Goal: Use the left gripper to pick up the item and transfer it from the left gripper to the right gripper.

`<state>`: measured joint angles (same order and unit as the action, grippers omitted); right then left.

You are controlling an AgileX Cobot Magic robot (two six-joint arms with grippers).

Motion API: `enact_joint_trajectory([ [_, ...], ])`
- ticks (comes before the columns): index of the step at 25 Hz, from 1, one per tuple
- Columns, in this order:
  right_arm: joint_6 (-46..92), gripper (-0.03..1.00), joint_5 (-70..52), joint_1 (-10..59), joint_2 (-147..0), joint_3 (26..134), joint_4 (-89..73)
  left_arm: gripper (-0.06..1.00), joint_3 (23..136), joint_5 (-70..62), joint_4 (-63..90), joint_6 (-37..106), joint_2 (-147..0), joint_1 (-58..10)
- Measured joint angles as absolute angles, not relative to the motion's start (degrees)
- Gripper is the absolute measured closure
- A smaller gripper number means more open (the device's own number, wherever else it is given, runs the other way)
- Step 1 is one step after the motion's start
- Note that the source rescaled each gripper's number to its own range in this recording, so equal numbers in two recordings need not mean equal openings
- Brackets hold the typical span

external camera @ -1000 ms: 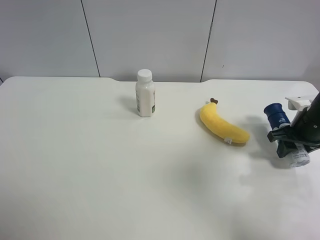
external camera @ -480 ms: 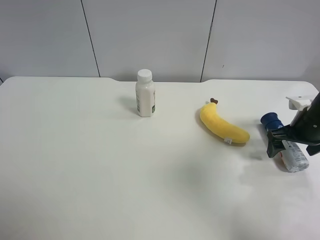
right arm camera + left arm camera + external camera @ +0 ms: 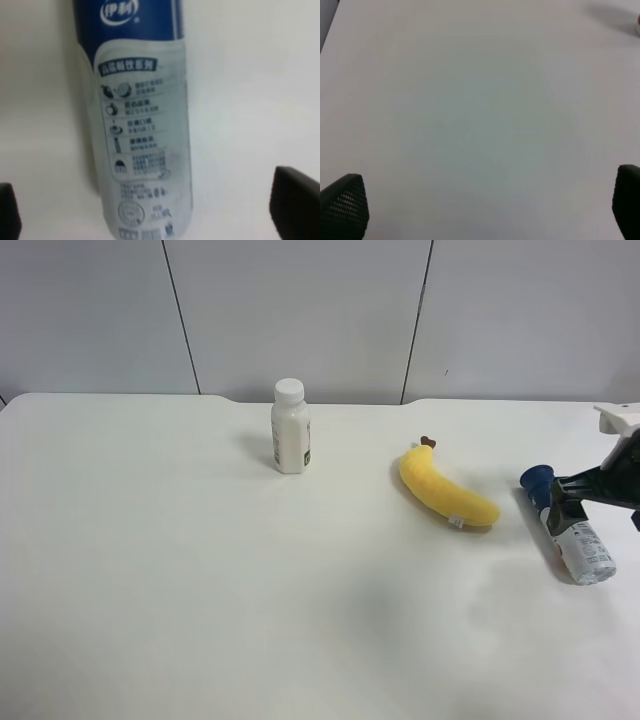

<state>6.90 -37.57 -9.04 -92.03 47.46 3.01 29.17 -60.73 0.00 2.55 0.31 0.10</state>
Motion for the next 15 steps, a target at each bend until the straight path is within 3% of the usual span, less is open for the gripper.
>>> enact_joint_trajectory([
  [15, 5.75, -0.03, -49.47, -8.82, -66.8, 47.57, 0.89, -0.05, 29.17, -60.73, 0.0, 2.55, 0.31, 0.1],
])
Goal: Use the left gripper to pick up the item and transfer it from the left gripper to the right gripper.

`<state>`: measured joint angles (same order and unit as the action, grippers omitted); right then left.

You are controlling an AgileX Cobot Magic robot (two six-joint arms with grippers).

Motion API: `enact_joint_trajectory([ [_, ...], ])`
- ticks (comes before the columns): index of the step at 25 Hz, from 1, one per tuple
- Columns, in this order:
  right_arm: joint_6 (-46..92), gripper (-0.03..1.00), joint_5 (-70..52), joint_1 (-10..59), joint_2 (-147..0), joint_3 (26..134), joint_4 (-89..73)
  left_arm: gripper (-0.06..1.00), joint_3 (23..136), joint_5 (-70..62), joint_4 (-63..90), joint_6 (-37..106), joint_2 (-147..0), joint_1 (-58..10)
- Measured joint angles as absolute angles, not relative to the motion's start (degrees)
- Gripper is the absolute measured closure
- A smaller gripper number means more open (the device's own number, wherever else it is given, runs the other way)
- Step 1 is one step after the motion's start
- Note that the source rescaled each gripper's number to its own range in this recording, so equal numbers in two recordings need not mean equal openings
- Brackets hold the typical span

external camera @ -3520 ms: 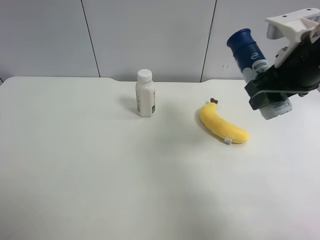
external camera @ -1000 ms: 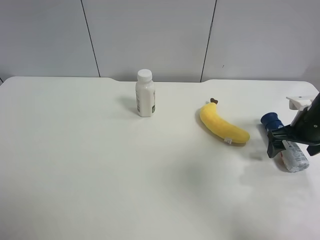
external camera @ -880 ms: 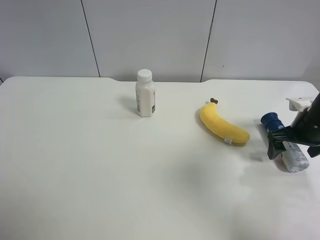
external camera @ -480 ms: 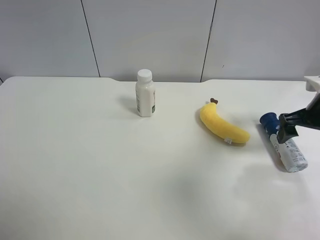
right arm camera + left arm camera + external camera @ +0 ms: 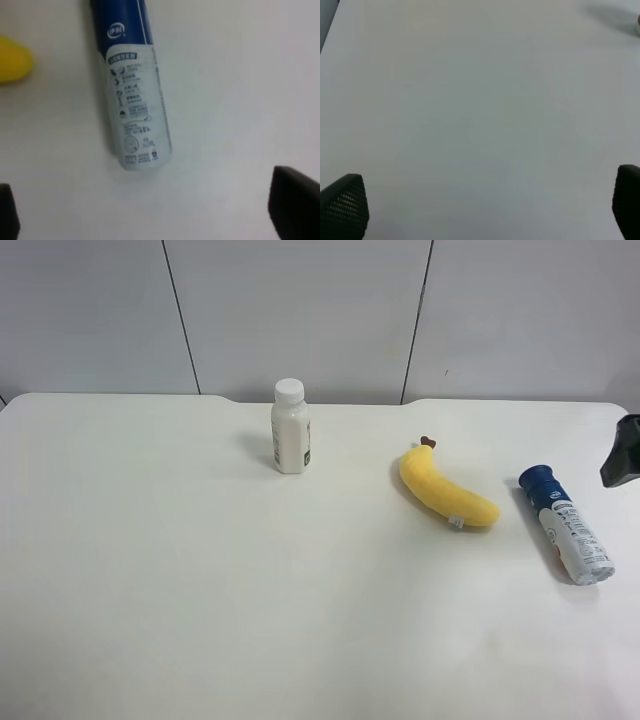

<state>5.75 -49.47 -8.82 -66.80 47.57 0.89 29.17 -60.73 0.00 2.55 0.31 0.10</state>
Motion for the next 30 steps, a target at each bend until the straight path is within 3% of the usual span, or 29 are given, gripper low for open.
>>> enact_joint_trajectory([
  [6, 5.76, -0.03, -52.86, -4.07, -55.66, 47.57, 0.0, -0.05, 29.17, -60.73, 0.0, 2.55, 0.31, 0.1],
  [16, 6.16, -0.03, -61.57, -3.43, -33.32, 47.06, -0.79, -0.05, 29.17, -60.73, 0.0, 2.55, 0.31, 0.1],
  [30, 6.27, -0.03, -63.63, -3.43, -3.74, 32.05, -1.85, -0.05, 29.17, -60.73, 0.0, 2.55, 0.31, 0.1],
])
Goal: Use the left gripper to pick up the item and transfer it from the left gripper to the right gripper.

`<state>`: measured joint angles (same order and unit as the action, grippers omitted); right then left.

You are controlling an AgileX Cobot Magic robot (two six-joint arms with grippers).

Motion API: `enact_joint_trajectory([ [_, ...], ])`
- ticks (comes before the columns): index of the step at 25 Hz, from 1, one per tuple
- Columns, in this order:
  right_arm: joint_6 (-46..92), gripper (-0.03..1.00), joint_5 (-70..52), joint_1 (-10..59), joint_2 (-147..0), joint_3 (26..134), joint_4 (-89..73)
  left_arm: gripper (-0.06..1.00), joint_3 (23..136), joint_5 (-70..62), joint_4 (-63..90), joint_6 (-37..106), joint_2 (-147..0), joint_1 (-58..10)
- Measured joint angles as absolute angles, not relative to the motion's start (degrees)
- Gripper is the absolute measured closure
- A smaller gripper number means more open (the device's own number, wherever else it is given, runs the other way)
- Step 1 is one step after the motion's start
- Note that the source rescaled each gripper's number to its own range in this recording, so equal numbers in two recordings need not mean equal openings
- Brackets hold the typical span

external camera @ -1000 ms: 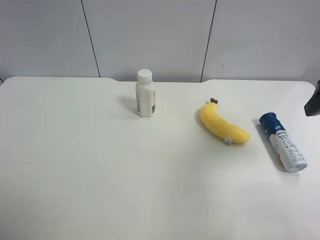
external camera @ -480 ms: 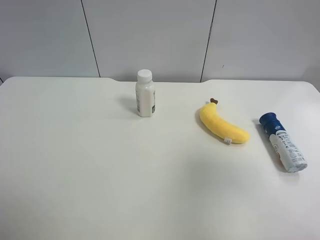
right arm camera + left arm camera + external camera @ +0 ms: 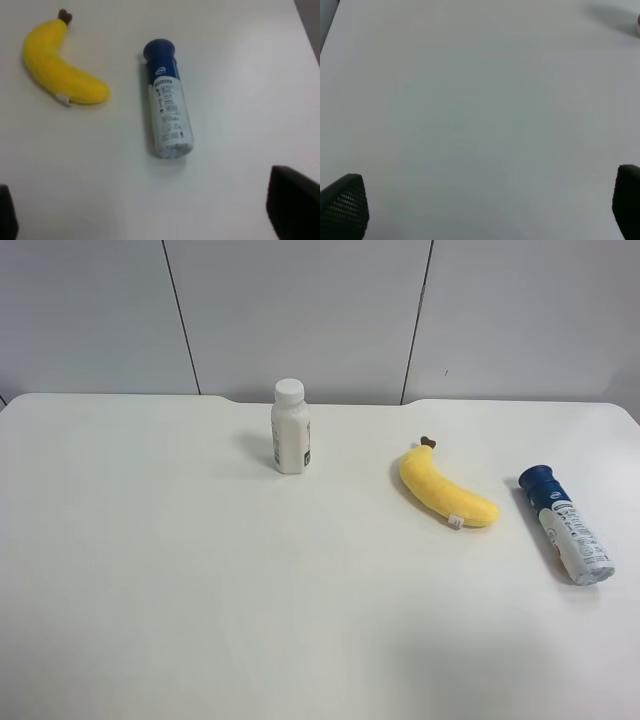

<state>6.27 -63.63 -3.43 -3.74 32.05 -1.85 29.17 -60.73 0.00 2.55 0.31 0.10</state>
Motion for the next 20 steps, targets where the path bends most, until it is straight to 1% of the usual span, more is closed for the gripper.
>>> enact_joint_trajectory([
  [4, 6.27, -0.03, -63.3, -3.43, 0.12, 30.33, -2.0, -0.05, 29.17, -60.73, 0.0, 2.55, 0.31, 0.1],
  [20, 7.22, -0.03, -60.9, -3.43, 0.17, 29.15, -2.14, -0.05, 29.17, -60.73, 0.0, 2.55, 0.31, 0.1],
])
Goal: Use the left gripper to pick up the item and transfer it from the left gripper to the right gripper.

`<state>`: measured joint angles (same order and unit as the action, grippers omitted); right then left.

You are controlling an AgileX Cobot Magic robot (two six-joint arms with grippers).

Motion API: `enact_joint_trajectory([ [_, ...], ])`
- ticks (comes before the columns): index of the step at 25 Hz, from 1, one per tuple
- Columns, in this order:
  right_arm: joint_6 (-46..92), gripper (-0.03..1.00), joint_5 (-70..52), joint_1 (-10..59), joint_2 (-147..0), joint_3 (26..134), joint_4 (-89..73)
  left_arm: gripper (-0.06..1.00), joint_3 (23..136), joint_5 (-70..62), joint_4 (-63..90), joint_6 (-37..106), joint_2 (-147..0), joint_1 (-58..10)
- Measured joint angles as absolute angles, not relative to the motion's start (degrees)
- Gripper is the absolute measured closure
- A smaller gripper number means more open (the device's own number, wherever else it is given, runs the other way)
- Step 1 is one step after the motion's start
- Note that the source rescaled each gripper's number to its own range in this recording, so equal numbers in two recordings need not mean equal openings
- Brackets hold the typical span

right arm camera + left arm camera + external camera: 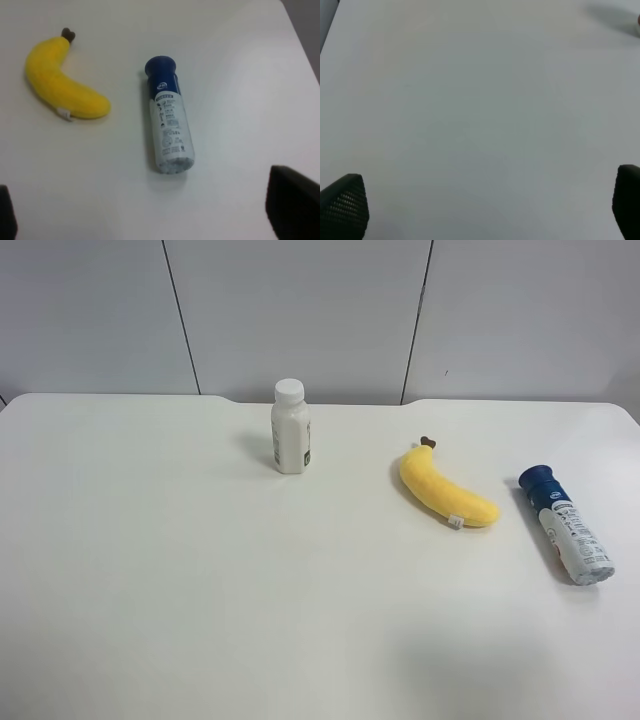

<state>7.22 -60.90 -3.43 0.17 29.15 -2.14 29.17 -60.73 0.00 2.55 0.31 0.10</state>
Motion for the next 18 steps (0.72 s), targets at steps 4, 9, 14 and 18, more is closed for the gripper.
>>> enact_joint_trajectory([
  [4, 7.22, -0.03, -60.9, -3.43, 0.17, 29.15, -2.14, -0.05, 29.17, -60.73, 0.0, 2.55, 0.31, 0.1],
  [9, 7.22, -0.03, -60.9, -3.43, 0.17, 29.15, -2.14, -0.05, 29.17, -60.73, 0.0, 2.55, 0.31, 0.1],
  [14, 7.22, -0.03, -60.9, -3.43, 0.17, 29.15, -2.14, -0.05, 29.17, -60.73, 0.0, 2.55, 0.31, 0.1],
  [18, 7.22, -0.03, -60.9, -3.43, 0.17, 29.15, -2.14, -0.05, 29.17, -60.73, 0.0, 2.55, 0.31, 0.1],
])
